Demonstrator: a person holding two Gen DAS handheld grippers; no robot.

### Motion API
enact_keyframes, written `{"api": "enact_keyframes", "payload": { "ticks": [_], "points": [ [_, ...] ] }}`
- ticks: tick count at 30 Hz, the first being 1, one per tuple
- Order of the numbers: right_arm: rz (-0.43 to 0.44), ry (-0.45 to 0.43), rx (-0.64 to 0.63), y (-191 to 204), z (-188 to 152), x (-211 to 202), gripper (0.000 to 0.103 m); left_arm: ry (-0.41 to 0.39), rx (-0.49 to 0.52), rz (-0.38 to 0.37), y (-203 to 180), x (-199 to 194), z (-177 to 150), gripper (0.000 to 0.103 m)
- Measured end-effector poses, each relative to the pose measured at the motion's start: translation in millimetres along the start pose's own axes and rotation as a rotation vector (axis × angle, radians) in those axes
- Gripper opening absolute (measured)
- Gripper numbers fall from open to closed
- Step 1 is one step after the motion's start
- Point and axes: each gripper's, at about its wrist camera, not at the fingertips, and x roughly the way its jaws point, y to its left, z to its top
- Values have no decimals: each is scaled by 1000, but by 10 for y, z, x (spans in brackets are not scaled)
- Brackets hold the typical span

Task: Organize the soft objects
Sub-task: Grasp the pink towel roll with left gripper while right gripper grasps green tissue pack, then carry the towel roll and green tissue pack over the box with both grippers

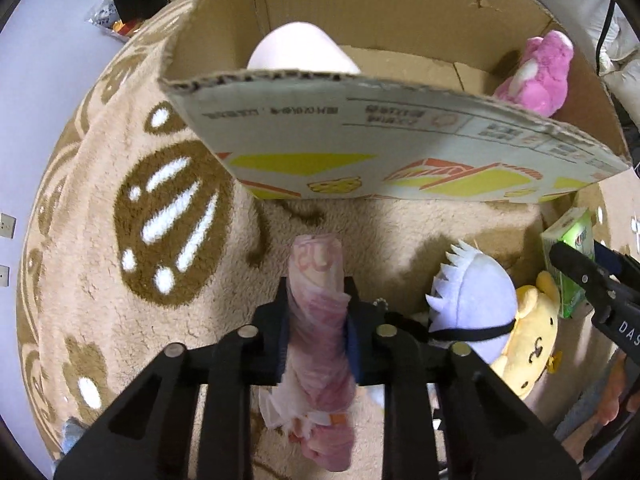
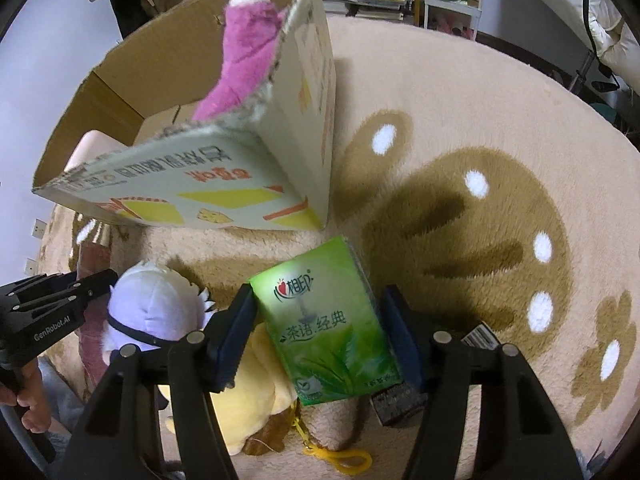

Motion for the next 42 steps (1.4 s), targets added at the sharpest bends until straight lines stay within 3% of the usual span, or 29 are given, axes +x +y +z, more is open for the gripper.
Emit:
{"api": "enact_keyframes", "payload": {
  "ticks": [8,18,23,33,42],
  "points": [
    [46,-92,-22,92,-7,-328,66,-94,7,21,-76,-330,-50,16],
    [110,-294,-91,307,-117,-860,66,-249,9,51,-32,-815,-201,16],
    [144,-389,-126,419,-128,-1021,66,-379,29,97,-76,-1140,-252,15],
    [129,-520,-196,578,-161,-1277,66,-647,49,74,-74,-1702,-274,16],
    [109,-606,-214,658,-129,-1412,66,-829,102,59,-158,-1923,-249,16]
  ]
}}
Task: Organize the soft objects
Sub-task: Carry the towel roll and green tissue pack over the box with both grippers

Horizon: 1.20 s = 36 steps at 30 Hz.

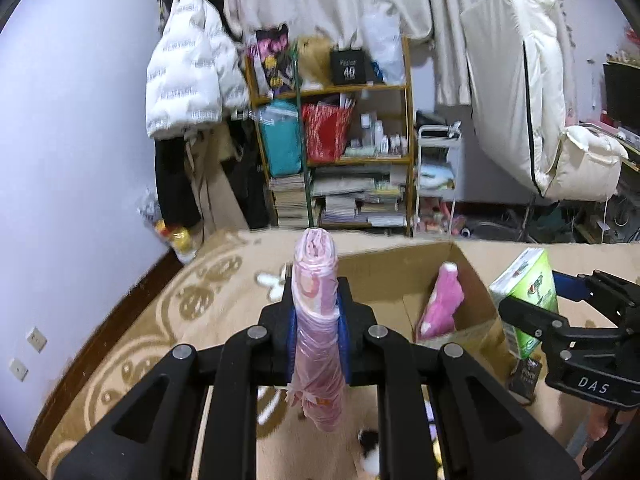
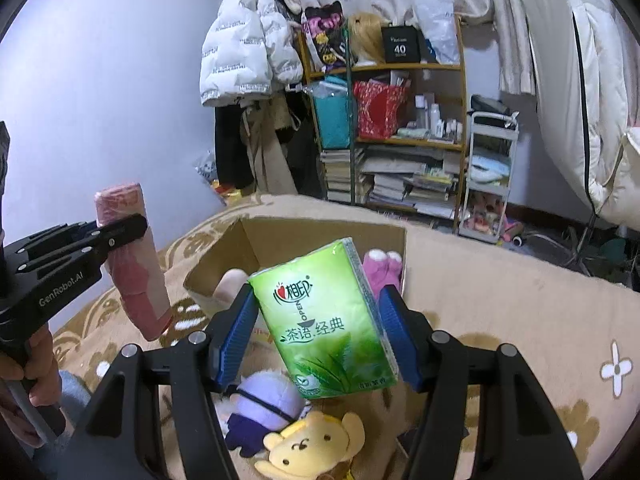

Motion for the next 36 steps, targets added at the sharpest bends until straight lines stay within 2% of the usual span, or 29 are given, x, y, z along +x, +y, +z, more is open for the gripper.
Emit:
{"api": "enact_keyframes", "payload": {
  "ticks": [3,8,17,21,30,36],
  "points": [
    [-14,-20,0,-4,34,21,66,-23,1,-13,-9,35,42,16],
    [-47,-101,-7,-3,96,4,66,-48,38,-6,-25,144,80,16],
    [-34,-132,16,-51,255,185,66,-79,-33,-90,67,344,131,16],
    [-22,-117,33,-140,291,337,66,-70,-68,-116,108,441,101,16],
    [11,-60,115,-346,287,585,66,-54,-115,-116,165,630,70,16],
    [25,-50,140,-394,293,667,66,-23,-196,-142,283,766,55,16]
  ]
}}
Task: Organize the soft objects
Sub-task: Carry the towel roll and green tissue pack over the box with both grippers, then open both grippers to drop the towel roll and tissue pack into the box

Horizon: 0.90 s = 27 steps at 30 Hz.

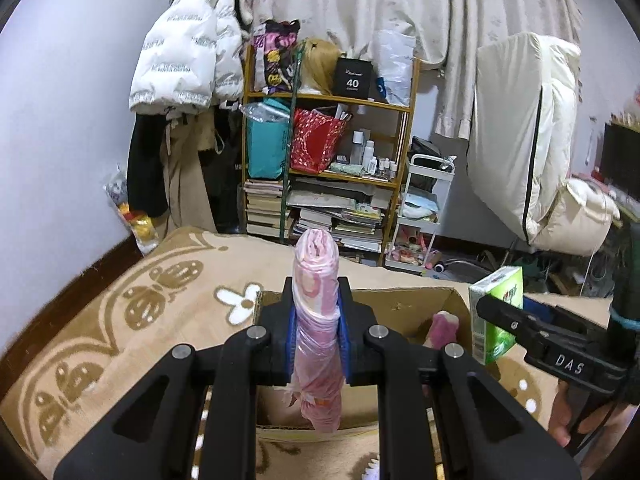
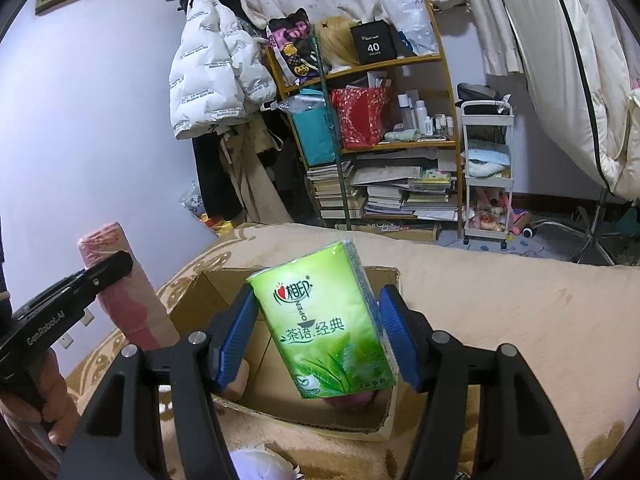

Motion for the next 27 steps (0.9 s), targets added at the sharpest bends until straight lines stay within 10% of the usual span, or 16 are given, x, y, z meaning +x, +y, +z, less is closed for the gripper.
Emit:
{"api": "enact_keyframes", "payload": {
  "ticks": [19,27],
  "points": [
    [41,62,-31,116,-123,215,67,127,-43,6,76,302,-113,26],
    [31,62,4,38,-126,164,74,158,-14,92,62,256,-179,56]
  ]
}}
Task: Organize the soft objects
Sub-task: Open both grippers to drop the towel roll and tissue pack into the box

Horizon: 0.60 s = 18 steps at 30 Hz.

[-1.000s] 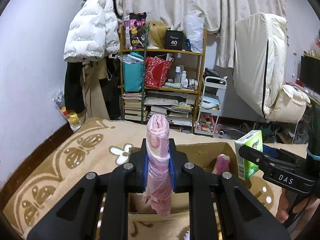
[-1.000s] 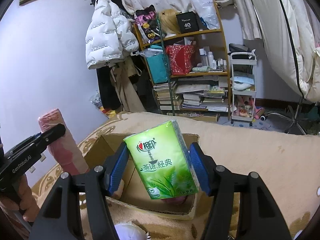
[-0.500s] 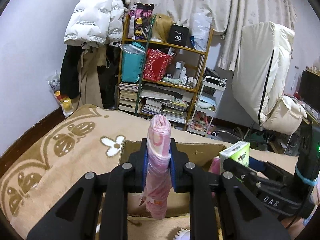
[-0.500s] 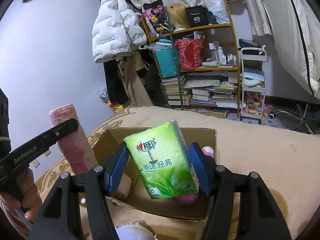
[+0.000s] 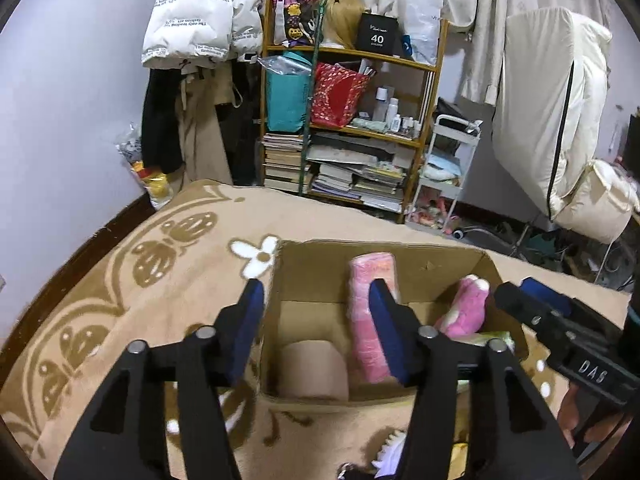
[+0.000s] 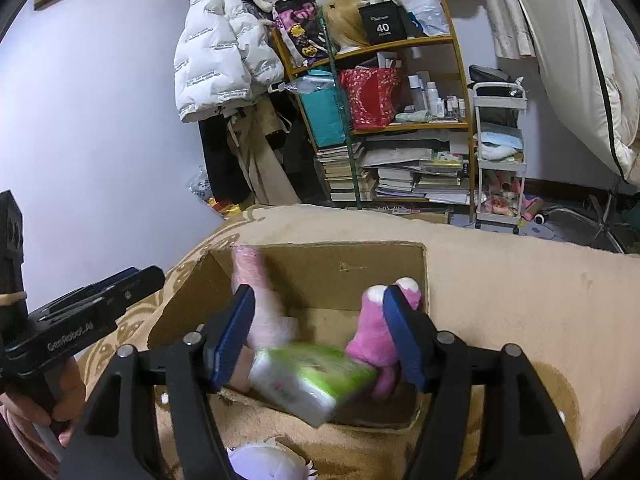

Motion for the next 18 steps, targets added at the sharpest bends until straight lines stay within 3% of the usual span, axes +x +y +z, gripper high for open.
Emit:
{"api": "enact_keyframes", "payload": {
  "ticks": [4,6,12,18],
  "points": [
    [-16,2,18,-20,-3,-57,77,29,19,33,-12,-58,-26,65],
    [-27,8,22,-27,-11,-100,87,35,20,40,-18,-108,-47,70],
    [-45,20,37,-41,-40,-241,94,42,59,73,-94,-284,-96,85],
    [-69,18,34,-13,-103,-429,103,50,106,58,-164,-459,-168,95]
  ]
}}
